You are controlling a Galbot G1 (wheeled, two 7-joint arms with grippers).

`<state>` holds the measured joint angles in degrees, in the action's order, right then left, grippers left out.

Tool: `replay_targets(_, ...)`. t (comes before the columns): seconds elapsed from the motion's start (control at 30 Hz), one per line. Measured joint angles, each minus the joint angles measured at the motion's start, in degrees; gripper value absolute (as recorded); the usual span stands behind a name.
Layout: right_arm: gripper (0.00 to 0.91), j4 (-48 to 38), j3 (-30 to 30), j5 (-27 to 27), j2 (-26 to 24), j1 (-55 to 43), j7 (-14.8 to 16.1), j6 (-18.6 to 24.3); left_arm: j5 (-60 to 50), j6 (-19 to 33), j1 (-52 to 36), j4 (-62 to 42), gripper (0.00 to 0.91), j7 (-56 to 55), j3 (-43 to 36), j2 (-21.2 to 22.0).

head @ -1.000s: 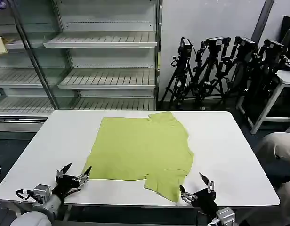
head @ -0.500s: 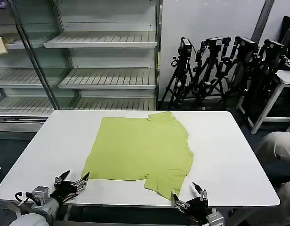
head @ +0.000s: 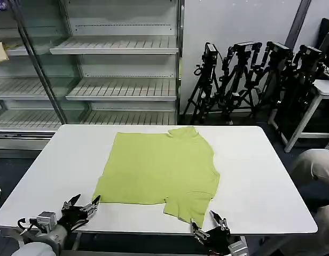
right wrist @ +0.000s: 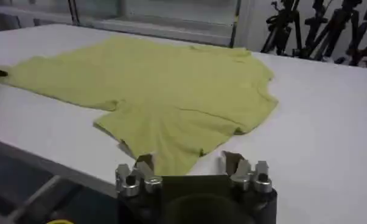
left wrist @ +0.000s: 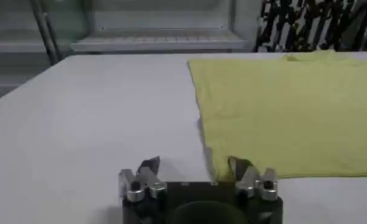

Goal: Fold and organize the clothes.

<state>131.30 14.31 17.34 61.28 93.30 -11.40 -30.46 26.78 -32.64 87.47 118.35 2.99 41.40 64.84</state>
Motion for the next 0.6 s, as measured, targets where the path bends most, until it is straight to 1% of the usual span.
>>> replay_targets(0.03, 0.0, 0.1, 0.0, 0.1, 0.0, 0.0, 0.0, -0.1, 0.0, 0.0, 0.0, 0.1, 0.01, 0.0, 0.0, 0.0)
replay_targets(0.07, 0.0, 0.1, 0.0, 0.2, 0.0, 0.0, 0.1, -0.1, 0.1, -0.1, 0.1, 0.1, 0.02, 0.0, 0.0, 0.1)
replay_targets(0.6, 0.0, 0.3, -0.3, 0.3, 0.3, -1.4, 1.2, -0.1, -0.2, 0.1, -0.4, 0.4, 0.02, 1.0, -1.2, 1.5)
